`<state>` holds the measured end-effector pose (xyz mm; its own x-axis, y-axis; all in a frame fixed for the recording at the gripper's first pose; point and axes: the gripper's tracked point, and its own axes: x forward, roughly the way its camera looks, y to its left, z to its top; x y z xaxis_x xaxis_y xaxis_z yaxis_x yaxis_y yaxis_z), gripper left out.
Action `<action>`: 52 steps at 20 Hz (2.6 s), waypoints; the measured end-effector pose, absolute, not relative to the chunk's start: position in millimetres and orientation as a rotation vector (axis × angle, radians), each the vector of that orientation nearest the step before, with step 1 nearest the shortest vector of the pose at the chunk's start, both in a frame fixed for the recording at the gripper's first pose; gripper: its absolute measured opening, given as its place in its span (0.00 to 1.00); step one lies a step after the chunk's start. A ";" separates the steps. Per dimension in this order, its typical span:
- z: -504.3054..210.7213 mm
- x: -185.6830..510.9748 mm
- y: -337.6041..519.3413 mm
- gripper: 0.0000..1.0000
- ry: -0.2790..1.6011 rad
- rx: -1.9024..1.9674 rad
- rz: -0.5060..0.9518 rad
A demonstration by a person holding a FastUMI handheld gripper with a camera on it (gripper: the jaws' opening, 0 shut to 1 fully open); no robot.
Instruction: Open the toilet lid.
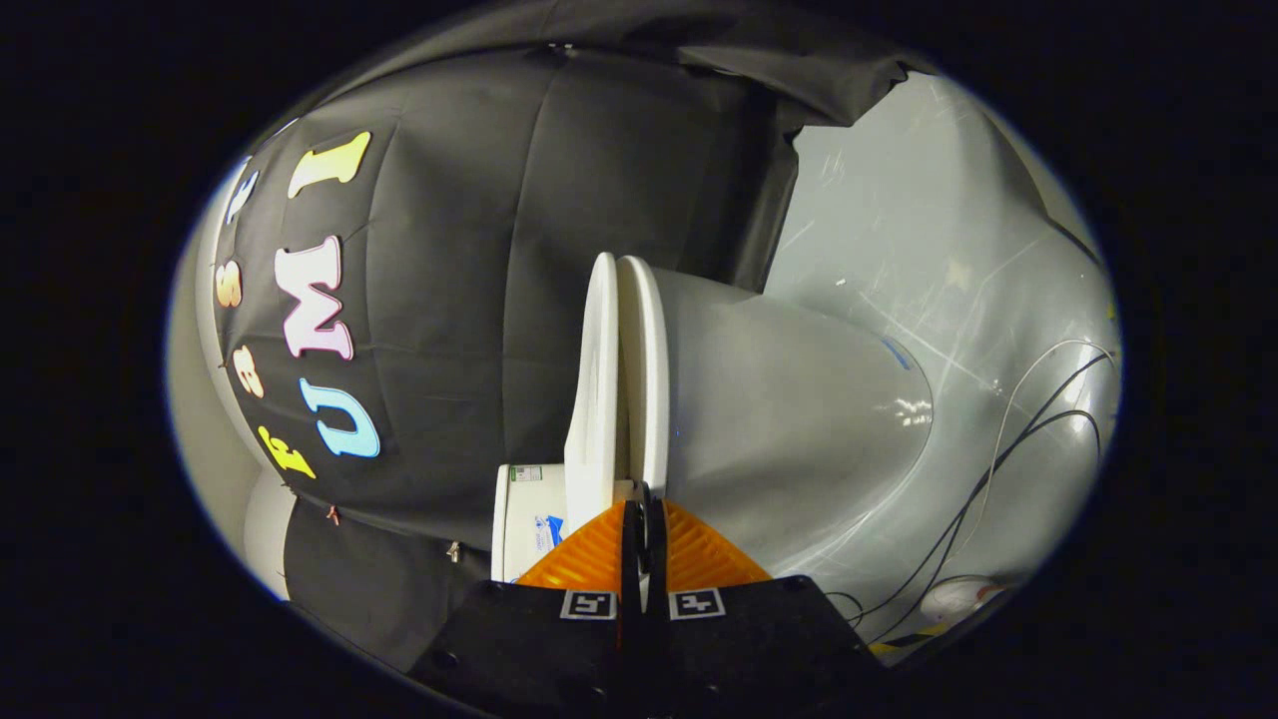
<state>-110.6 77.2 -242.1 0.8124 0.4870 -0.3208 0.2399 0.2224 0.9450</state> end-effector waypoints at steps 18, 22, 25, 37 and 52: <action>-177.7 -107.4 89.1 0.05 0.598 1.083 0.110; -142.4 -107.2 100.8 0.05 0.581 0.965 0.091; -114.3 -105.8 115.1 0.05 0.558 0.880 0.099; -23.2 -100.9 176.5 0.05 0.480 0.594 0.085; 51.3 -102.9 272.4 0.05 0.428 0.355 0.002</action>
